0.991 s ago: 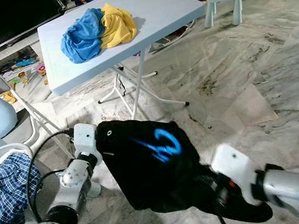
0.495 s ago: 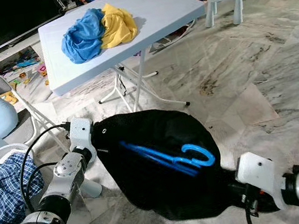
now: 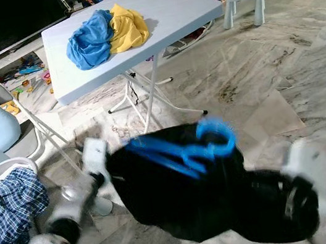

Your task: Hang hanger

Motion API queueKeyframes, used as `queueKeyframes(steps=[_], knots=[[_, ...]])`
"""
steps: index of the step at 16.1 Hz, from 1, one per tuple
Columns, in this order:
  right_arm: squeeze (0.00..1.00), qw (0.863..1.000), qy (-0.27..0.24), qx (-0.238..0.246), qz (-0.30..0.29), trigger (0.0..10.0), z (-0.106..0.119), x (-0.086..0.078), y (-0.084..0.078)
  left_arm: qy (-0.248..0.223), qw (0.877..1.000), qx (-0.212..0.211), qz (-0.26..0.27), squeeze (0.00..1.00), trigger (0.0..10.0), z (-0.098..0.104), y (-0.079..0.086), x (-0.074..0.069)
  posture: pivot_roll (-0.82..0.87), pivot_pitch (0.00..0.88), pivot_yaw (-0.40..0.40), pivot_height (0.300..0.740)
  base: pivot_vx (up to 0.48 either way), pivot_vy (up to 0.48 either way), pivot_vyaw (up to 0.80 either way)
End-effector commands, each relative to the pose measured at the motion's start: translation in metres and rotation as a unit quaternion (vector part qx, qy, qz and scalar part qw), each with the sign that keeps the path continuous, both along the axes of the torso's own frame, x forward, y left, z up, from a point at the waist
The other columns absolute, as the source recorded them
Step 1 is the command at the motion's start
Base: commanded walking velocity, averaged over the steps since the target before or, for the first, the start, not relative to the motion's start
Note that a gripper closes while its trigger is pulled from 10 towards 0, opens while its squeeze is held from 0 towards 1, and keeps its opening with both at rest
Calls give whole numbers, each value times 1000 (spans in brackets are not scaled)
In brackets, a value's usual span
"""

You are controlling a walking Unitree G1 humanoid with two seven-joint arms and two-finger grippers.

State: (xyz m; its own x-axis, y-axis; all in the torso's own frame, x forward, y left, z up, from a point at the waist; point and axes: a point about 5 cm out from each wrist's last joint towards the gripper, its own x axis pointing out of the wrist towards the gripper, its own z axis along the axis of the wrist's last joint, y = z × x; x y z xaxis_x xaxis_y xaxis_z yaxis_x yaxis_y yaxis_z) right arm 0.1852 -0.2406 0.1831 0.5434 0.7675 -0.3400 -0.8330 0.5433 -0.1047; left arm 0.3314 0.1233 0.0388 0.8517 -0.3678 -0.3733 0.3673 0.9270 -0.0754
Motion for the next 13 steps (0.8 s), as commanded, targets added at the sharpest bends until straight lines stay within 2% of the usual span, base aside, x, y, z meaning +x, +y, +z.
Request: queueKeyframes(steps=[1,2,5,6,7,8,9,10,12,13], knots=[[0,999,-13,17,26,10000,9,-3,8,27,999,-3,20,0,0,-7,12,-4,-209,76,205,740,0,0,0],[0,998,-15,49,28,10000,14,-3,11,39,999,3,-12,0,0,-12,5,-9,-209,77,205,740,0,0,0],[0,996,-60,44,-51,10000,13,20,7,39,995,17,-87,0,0,-19,-11,-19,-208,79,201,740,0,0,0],[0,989,-92,24,-115,10000,7,39,5,15,991,50,-125,0,2471,-19,-19,-22,-206,77,198,740,0,0,0],[0,985,-97,12,-140,10000,1,45,5,5,987,57,-151,0,10000,-19,-25,-25,-202,74,195,740,0,0,0],[0,982,-109,9,-152,10000,-3,50,9,-12,982,55,-180,1000,10000,-18,-31,-28,-200,72,193,740,0,0,0],[0,979,-108,3,-171,10000,-11,55,14,-29,977,59,-204,1000,10000,-17,-35,-31,-198,71,192,740,0,0,0],[0,976,-121,-30,-181,10000,-23,60,20,-58,968,56,-237,1000,10000,-14,-41,-35,-194,71,191,740,0,0,0],[0,974,-121,-62,-179,10000,-36,64,25,-86,954,49,-284,1000,10000,-11,-46,-42,-188,71,191,740,0,0,0],[0,969,-137,-138,-152,10000,-50,65,21,-112,928,57,-352,1000,10000,-8,-49,-51,-184,71,192,740,0,0,0]])
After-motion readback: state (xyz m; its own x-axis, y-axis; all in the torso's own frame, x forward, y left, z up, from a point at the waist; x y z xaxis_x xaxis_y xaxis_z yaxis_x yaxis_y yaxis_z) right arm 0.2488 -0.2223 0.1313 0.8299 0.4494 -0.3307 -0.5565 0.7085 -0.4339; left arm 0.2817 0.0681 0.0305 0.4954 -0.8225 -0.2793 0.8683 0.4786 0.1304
